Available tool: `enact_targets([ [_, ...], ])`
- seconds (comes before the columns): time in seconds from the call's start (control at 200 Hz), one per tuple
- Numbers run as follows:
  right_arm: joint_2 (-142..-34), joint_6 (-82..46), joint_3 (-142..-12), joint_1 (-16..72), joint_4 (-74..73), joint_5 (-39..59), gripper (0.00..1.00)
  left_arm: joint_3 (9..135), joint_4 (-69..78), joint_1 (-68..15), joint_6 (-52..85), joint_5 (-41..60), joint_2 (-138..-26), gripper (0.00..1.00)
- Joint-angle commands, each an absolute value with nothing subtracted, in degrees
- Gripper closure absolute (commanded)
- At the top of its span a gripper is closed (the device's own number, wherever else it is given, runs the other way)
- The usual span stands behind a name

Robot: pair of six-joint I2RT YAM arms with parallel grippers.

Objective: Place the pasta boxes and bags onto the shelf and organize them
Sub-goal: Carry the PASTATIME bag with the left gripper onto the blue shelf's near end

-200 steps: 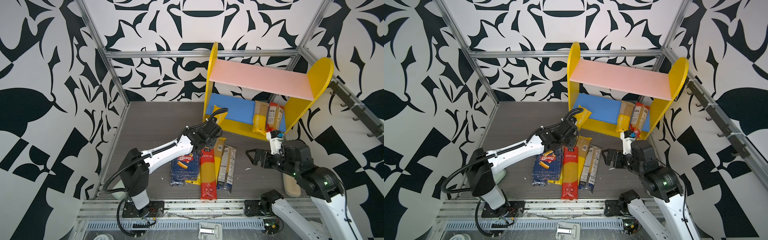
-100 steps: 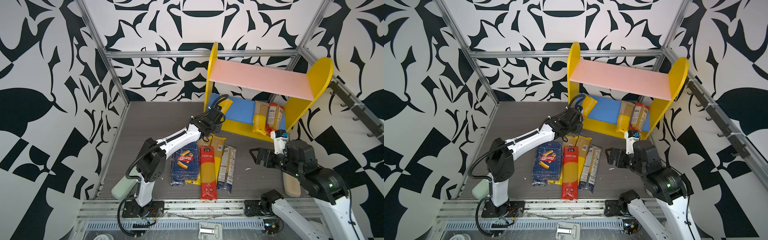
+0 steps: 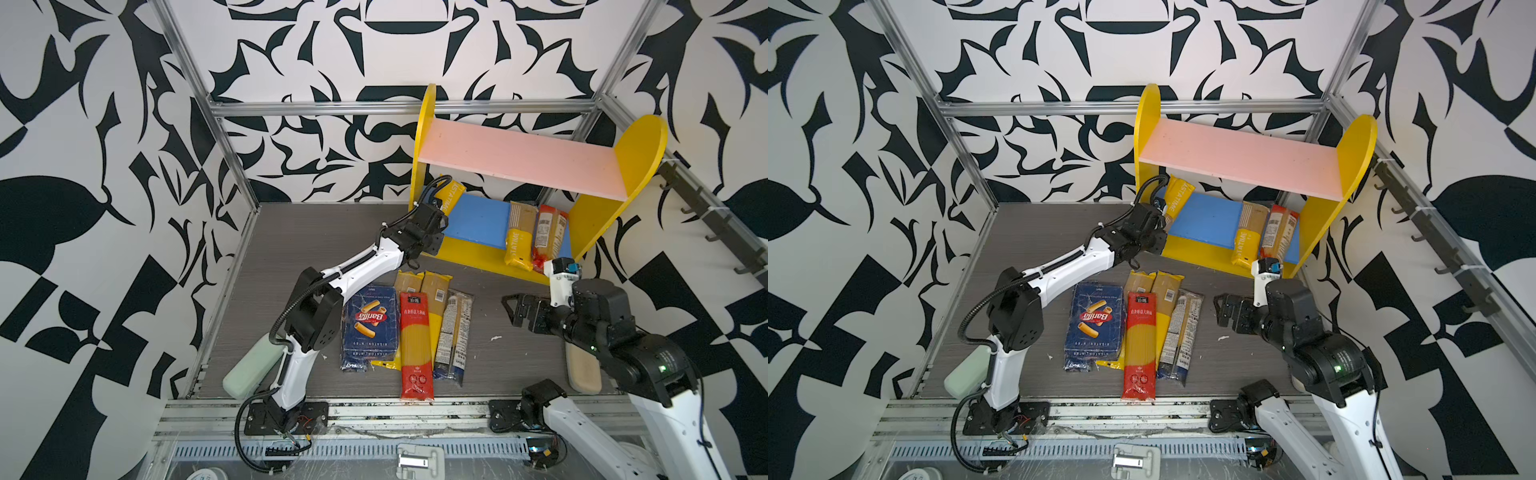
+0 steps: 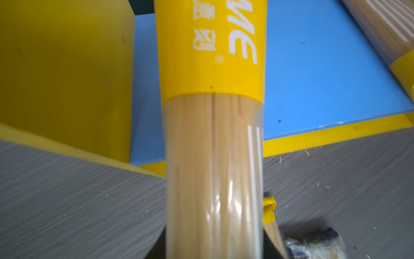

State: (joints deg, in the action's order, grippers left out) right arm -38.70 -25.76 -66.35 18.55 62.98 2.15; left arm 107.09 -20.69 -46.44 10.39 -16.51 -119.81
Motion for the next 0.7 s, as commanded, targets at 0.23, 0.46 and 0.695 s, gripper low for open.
enact_targets([
  [0.23,-39.0,-24.2,-68.3,18.8,62.7,-0.6,0.0,116.1,-12.2,-46.4,9.9,-16.6,-121.6,1.0],
  [0.46,-39.2,-23.3,-68.7,18.8,62.8,-1.2,0.0,118.0,-11.6,-46.2,9.9,-17.6,-123.5,1.0],
  [0.695,-39.4,-22.5,-69.9,18.8,63.6,-1.9,0.0,120.3,-11.2,-46.2,9.5,-18.2,-125.4,0.72],
])
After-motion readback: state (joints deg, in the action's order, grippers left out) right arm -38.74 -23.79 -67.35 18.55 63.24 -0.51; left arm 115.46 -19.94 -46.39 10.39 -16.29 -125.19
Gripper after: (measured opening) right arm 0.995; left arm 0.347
